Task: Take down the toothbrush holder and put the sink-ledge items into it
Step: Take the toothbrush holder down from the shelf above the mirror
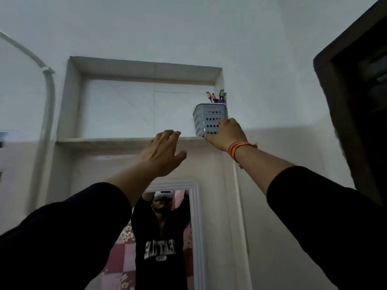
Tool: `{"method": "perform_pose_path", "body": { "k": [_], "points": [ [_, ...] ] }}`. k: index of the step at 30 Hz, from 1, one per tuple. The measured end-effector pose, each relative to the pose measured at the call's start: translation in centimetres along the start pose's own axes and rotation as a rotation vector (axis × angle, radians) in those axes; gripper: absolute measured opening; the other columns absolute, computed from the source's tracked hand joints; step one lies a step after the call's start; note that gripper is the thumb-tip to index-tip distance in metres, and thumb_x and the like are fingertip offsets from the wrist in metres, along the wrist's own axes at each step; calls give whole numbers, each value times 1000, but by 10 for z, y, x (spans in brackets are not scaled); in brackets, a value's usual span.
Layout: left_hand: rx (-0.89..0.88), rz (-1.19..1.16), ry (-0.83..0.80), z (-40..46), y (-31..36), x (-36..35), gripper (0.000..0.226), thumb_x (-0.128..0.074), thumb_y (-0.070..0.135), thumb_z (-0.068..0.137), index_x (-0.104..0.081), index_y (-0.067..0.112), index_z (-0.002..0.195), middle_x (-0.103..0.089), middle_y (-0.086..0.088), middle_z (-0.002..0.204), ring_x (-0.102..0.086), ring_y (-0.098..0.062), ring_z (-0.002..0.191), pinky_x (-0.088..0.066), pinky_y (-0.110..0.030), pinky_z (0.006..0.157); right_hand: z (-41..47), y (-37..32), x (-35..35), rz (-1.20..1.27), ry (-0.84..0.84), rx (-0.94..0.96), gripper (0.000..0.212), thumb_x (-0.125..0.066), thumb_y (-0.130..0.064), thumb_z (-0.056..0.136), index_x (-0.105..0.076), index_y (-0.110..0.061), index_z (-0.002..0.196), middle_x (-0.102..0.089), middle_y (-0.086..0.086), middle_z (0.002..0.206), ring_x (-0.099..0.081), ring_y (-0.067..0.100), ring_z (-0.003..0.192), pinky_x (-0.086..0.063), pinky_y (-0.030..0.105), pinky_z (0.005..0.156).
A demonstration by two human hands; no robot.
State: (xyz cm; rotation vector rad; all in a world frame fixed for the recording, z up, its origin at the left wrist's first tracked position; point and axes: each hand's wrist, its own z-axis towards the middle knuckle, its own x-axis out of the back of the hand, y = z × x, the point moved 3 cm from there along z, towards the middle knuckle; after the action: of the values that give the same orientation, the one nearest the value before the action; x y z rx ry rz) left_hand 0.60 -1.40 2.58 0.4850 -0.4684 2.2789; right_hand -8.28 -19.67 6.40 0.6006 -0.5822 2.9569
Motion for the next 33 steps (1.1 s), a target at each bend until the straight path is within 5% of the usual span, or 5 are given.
{"method": "perform_pose_path", "body": {
  "k": [6,12,17,22,33],
  "points": [
    [51,79,-38,56,-13,-60,71,-37,54,100,-24,14,157,-29,-9,162,-26,-27,151,-22,-44,121,68,11,-40,-17,60,-35,88,-71,-55,88,-34,-10,154,-40,20,149,-49,37,133,-50,44,103],
    [-46,180,194,59,-41,-100,69,-30,56,96,-35,17,152,-49,-3,146,-42,-23,138,-23,-42,120,94,11,-75,28,223,-85,116,-84,-63,65,-27,-12,152,-39,21,143,-47,36,127,-52,44,96],
    [-48,135,239,63,-45,-108,70,-33,58,94,-35,18,152,-48,-1,145,-38,-22,139,-20,-43,121,112,14,-83,288,90,-177,142,-88,-64,59,-7,-8,161,-44,15,152,-49,34,136,-48,47,109],
    [-46,24,178,63,-46,-101,69,-31,57,93,-33,23,153,-44,0,151,-31,-19,144,-14,-41,123,105,13,-70,413,141,-197,110,-91,-59,55,-35,-12,139,-52,2,118,-54,22,102,-50,34,82],
    [72,-520,123,29,-61,-57,40,-40,37,105,-58,19,136,-55,-1,137,-52,-18,125,-40,-32,97,27,-18,-15,642,59,-149,111,-97,-41,48,-32,-12,134,-56,8,131,-61,27,114,-58,43,98]
  ]
}}
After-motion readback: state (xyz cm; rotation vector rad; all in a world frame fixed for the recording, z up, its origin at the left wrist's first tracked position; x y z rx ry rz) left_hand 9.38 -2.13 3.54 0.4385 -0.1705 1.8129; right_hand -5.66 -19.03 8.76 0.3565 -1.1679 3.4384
